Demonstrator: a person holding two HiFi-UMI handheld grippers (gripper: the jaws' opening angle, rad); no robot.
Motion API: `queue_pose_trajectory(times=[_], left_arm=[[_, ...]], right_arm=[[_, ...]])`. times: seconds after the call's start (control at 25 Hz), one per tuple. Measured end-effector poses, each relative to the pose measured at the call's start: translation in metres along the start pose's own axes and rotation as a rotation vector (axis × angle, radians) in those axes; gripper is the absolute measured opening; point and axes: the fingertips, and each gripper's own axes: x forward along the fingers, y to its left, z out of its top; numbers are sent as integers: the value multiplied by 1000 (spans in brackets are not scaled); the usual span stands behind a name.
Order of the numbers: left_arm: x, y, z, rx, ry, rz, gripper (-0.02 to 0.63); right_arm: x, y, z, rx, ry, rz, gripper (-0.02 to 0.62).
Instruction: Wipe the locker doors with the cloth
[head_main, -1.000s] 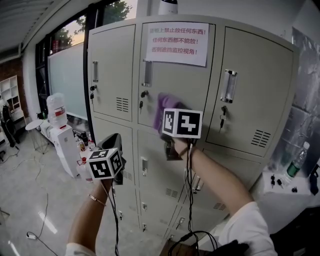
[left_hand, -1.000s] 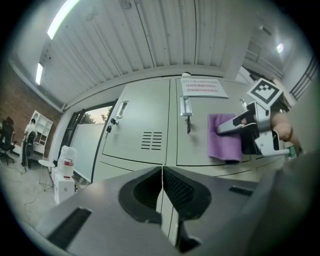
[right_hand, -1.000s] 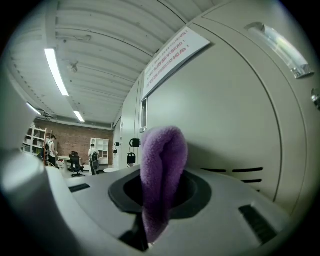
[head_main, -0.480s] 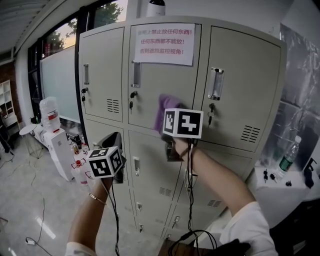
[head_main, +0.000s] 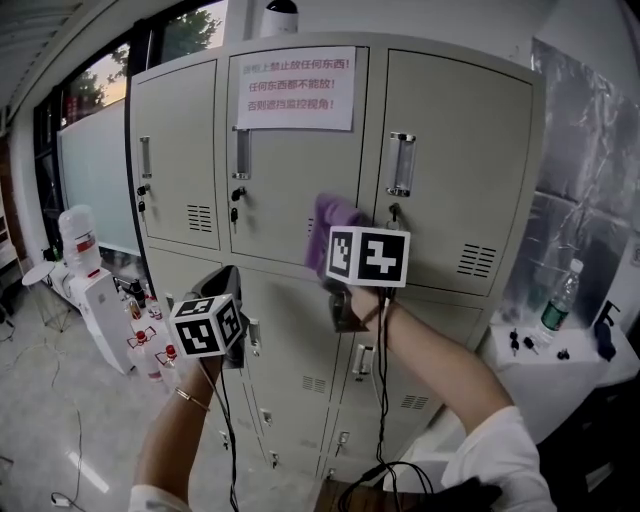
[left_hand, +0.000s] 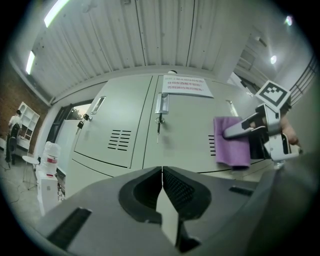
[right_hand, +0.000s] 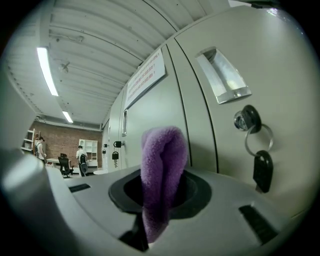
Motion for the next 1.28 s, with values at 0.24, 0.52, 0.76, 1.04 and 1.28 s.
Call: queue_pose_trajectory(times=[0.24,0.52,0.76,1.04,1.28], left_arm=[[8,-13,-2,1,4,-24,9],[12,-30,-7,16,20,-60,9],[14,-38,-6,6,16,-67,9],[17,-45,-10,-29,17,-67,10],[20,-55,-9,-37,13,-70,9]], right_arm=[[-15,-19,-8,5,0,-28,67],[-34,-42,-16,6,10,-60,66],[-46,-57,-18,0,11,-81,67],[-63,-79,-18,-15,16,-105,67],[-76,-97,-17,-21,26,-115,67]])
